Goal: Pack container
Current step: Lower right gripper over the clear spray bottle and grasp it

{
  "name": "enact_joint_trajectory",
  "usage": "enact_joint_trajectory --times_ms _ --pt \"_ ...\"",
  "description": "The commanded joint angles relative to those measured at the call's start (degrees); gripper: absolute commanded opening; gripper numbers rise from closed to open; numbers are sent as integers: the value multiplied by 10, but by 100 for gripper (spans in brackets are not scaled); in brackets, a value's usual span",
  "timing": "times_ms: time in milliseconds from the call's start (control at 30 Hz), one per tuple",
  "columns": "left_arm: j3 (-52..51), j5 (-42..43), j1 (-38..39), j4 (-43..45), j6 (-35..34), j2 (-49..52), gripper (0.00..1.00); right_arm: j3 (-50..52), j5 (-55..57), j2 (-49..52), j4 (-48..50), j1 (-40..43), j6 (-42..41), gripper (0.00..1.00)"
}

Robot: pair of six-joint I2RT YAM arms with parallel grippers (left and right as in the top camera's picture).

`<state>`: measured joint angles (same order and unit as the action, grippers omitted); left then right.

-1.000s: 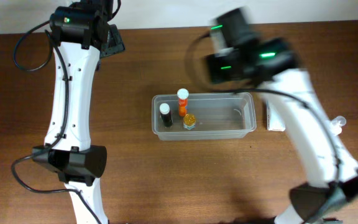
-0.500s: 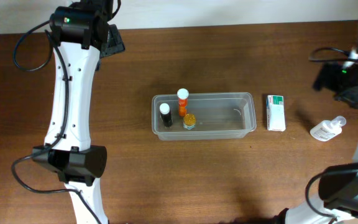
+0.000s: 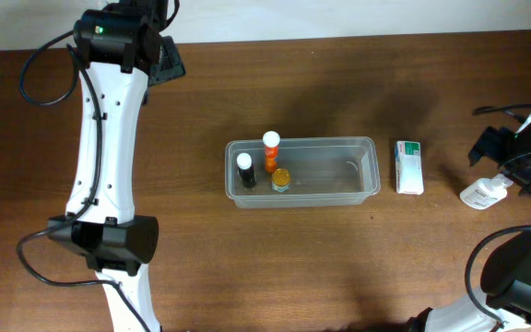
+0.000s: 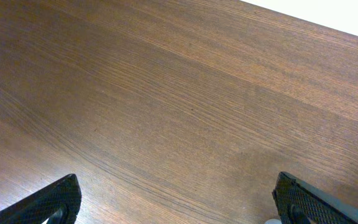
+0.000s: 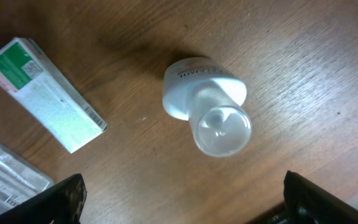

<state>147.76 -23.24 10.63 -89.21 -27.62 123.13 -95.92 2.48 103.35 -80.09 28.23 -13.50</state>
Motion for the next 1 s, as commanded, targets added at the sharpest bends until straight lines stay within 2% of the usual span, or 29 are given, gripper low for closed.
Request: enact_joint_trajectory --times_ms 0,267,433,967 --pt "3 -10 -2 0 7 -5 99 30 -3 0 18 8 -3 95" --pt "3 -10 -2 0 7 -5 99 40 10 0 34 12 21 97" --pt "3 -10 -2 0 7 -5 99 46 -5 0 28 20 -32 97" --pt "3 -10 -2 0 7 -5 99 70 -33 0 56 26 -34 97"
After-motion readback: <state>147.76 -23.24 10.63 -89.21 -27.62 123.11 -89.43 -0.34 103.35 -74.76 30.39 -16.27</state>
